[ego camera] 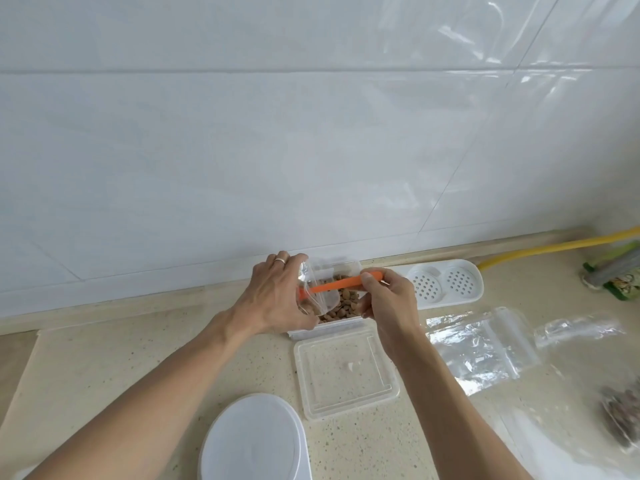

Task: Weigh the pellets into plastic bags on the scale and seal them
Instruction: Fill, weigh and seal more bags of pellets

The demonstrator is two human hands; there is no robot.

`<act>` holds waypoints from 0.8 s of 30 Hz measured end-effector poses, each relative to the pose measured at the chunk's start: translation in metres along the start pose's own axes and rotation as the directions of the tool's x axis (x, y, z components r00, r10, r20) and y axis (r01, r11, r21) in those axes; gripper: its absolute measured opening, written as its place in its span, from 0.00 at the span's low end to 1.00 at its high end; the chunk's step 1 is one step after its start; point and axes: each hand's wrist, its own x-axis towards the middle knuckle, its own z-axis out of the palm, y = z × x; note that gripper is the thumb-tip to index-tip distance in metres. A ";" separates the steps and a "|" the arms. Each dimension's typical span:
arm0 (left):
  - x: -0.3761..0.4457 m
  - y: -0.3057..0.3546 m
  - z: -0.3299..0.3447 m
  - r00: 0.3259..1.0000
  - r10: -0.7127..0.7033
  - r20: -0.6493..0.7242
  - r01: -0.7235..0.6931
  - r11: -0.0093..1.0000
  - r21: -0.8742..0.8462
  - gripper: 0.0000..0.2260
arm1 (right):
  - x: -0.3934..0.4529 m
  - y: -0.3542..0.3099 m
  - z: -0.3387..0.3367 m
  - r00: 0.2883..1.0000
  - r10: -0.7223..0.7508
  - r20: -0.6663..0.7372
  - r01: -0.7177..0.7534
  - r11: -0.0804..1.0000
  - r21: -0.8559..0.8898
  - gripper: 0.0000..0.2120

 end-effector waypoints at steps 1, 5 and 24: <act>0.000 0.001 -0.001 1.000 0.004 -0.001 -0.004 0.998 -0.057 0.45 | 0.000 0.000 0.001 1.000 0.017 0.012 -0.017 0.999 0.045 0.06; -0.005 -0.007 0.003 0.998 -0.070 0.005 0.068 0.948 -0.312 0.45 | -0.003 -0.007 0.000 0.994 -0.058 0.091 0.050 0.994 0.097 0.05; -0.014 -0.020 0.007 0.950 -0.281 -0.135 0.212 0.900 -0.381 0.50 | -0.014 -0.042 0.006 0.882 -0.418 0.217 0.449 0.886 -0.117 0.05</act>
